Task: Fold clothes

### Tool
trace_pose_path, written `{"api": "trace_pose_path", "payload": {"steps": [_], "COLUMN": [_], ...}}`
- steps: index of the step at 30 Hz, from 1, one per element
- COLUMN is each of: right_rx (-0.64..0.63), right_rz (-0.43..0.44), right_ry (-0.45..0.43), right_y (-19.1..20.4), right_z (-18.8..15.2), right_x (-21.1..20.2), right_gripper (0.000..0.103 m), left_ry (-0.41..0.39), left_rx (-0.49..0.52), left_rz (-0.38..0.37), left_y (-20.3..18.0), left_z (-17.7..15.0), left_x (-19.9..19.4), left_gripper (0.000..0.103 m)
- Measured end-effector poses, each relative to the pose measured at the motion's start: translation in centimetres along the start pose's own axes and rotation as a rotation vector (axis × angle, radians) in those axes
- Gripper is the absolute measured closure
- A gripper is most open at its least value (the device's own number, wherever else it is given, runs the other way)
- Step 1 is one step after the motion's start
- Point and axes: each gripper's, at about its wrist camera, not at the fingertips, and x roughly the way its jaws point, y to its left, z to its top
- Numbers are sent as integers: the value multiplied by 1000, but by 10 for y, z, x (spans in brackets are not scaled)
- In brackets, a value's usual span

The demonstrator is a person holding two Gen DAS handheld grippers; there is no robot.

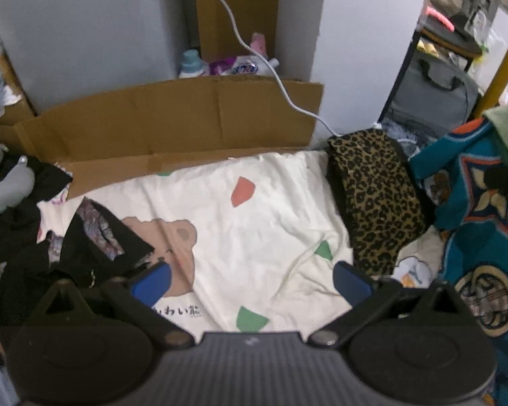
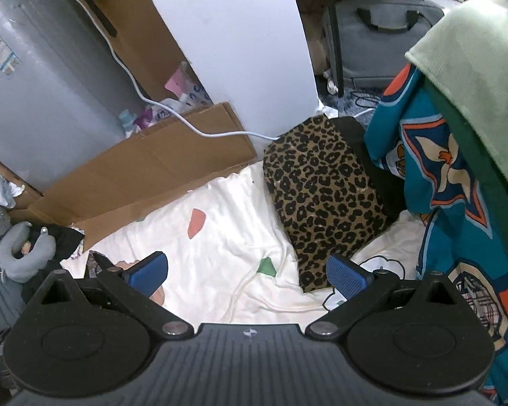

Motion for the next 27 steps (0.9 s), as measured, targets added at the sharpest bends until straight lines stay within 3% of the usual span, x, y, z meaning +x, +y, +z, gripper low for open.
{"api": "trace_pose_path", "payload": {"steps": [9,16,22,27], "right_rx": [-30,-81,-268,-277], "right_rz": [31,69,117,150], "right_ry": [-44,-39,-82,-68], "right_y": [22,40,63,67], "right_z": [-23,-57,-83,-101], "right_x": [-50,-80,-104,-105], "right_gripper": [0,0,0,0], "left_ry": [-39,-69,-99,-98], "left_rx": [-90,-75,-111,-99], "left_rz": [4,7,31,72], "left_y": [25,28,29,29], "left_z": [-13,-31,-56,-79], "left_x": [-59,-102,-130,-140], "left_gripper": [0,0,0,0]}}
